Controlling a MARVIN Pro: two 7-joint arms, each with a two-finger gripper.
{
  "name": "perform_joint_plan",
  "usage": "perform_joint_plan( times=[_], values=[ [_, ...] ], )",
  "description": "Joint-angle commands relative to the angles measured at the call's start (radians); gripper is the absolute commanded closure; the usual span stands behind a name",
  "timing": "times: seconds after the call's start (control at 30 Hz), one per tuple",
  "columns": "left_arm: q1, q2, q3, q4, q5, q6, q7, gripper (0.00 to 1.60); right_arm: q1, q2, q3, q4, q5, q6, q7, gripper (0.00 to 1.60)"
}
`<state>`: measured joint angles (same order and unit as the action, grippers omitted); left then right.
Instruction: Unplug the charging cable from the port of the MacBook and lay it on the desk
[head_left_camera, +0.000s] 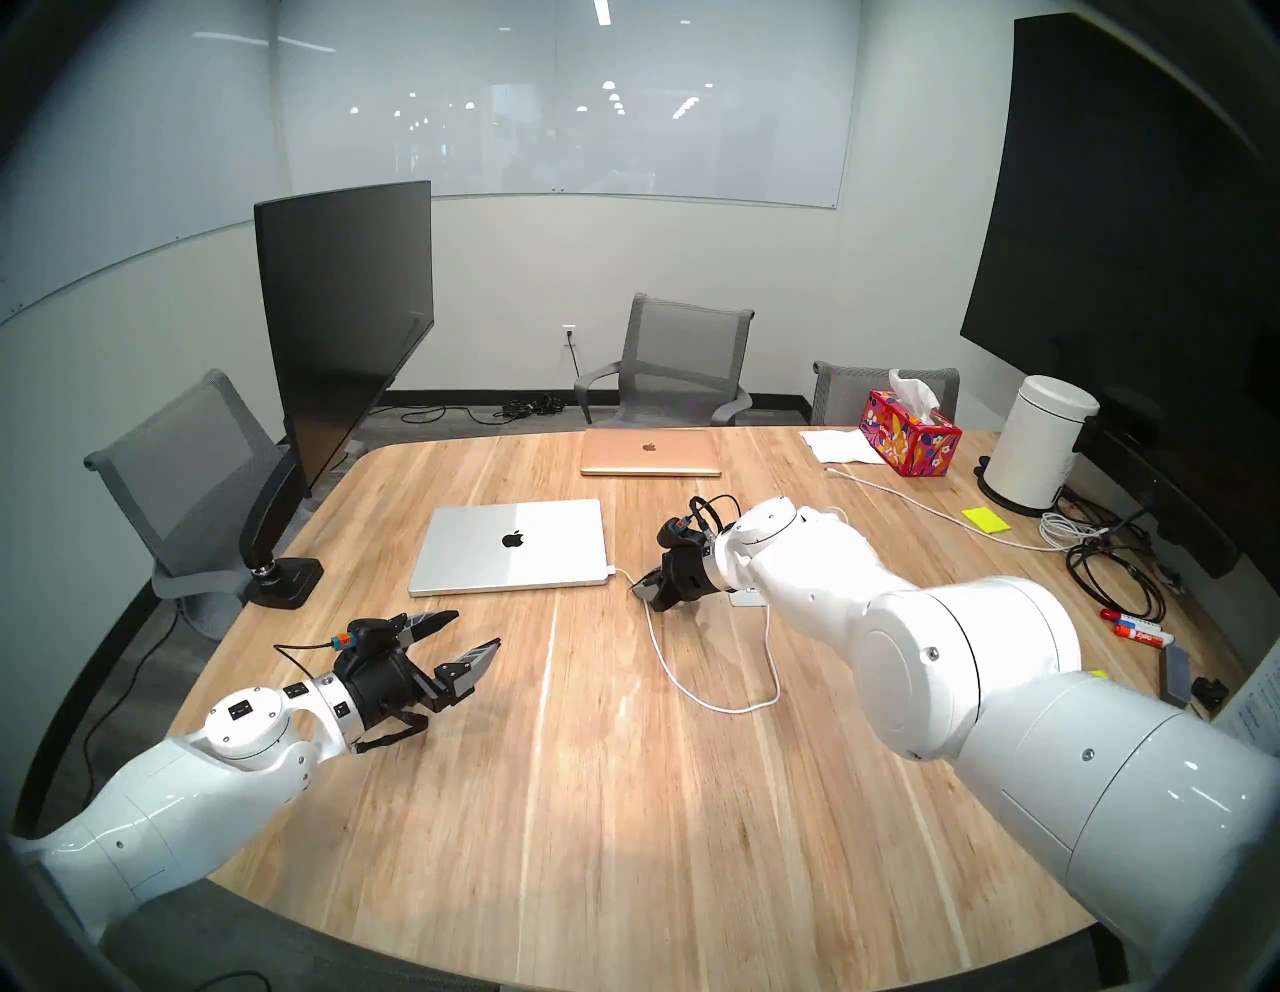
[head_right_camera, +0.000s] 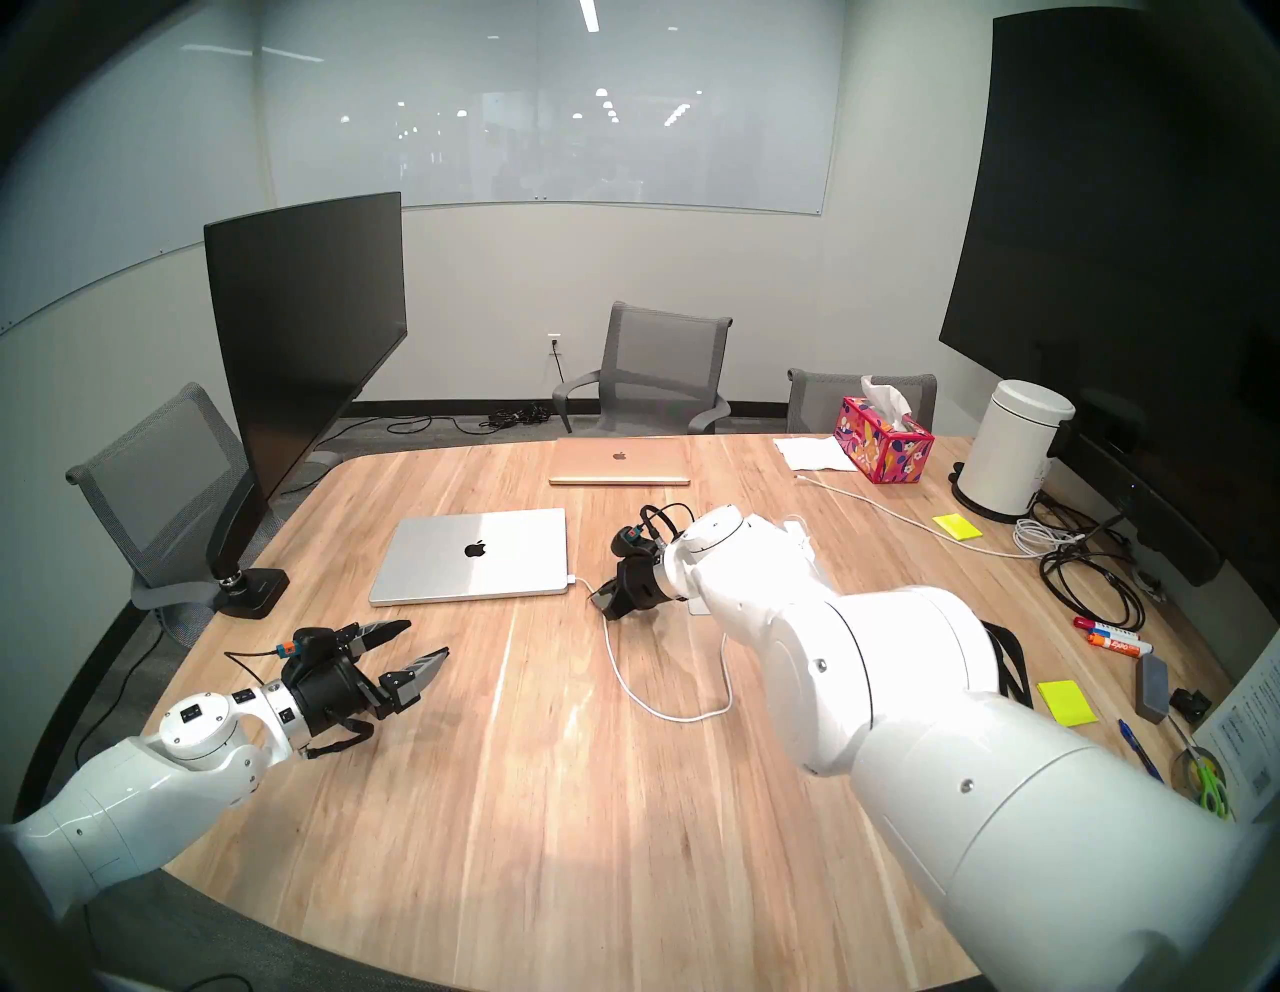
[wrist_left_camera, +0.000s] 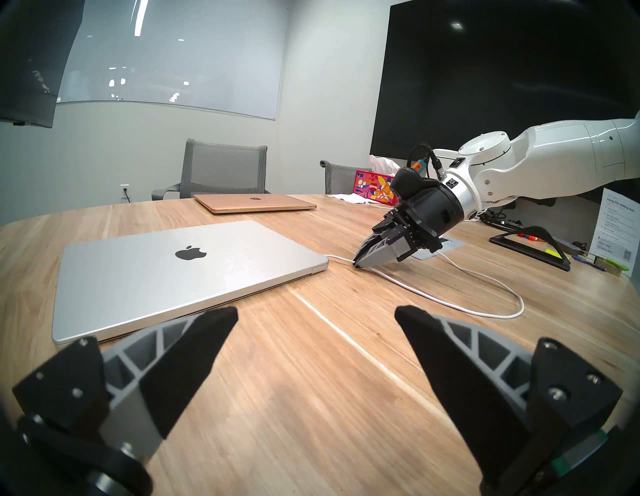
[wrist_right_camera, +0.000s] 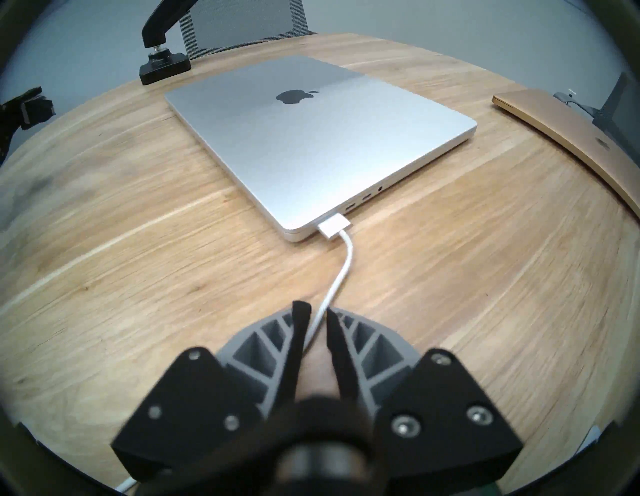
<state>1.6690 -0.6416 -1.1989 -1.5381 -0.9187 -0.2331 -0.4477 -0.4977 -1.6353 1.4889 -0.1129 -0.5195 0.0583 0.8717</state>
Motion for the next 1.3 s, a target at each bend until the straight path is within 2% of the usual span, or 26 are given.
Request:
perform_joint_plan(
  times=[0.0, 0.03, 0.1, 0.17, 0.2, 0.83, 1.27],
  values=[
    [-0.004, -0.001, -0.007, -0.008, 0.001, -0.011, 0.001, 0.0, 0.017, 0.003, -0.005, -0.012, -0.006, 0.001, 0.0, 1.02],
    [-0.004, -0.001, -0.007, -0.008, 0.001, -0.011, 0.001, 0.0, 0.017, 0.003, -0.006, -0.012, -0.007, 0.001, 0.0, 1.04],
    [-0.004, -0.001, -0.007, -0.008, 0.0, -0.011, 0.001, 0.0, 0.016, 0.003, -0.006, -0.013, -0.009, 0.001, -0.003, 1.22],
    [-0.004, -0.001, -0.007, -0.008, 0.0, -0.011, 0.001, 0.0, 0.015, 0.003, -0.007, -0.013, -0.01, 0.0, -0.004, 1.57],
    [-0.004, -0.001, -0.007, -0.008, 0.0, -0.011, 0.001, 0.0, 0.015, 0.003, -0.007, -0.014, -0.01, 0.0, -0.004, 1.6],
    [-0.005, 0.0, -0.006, -0.008, 0.0, -0.011, 0.002, 0.0, 0.034, 0.014, 0.009, -0.022, 0.001, -0.006, 0.007, 1.6],
    [-0.005, 0.0, -0.006, -0.008, 0.0, -0.011, 0.002, 0.0, 0.064, 0.019, 0.059, -0.032, 0.026, -0.008, 0.034, 1.6]
  ],
)
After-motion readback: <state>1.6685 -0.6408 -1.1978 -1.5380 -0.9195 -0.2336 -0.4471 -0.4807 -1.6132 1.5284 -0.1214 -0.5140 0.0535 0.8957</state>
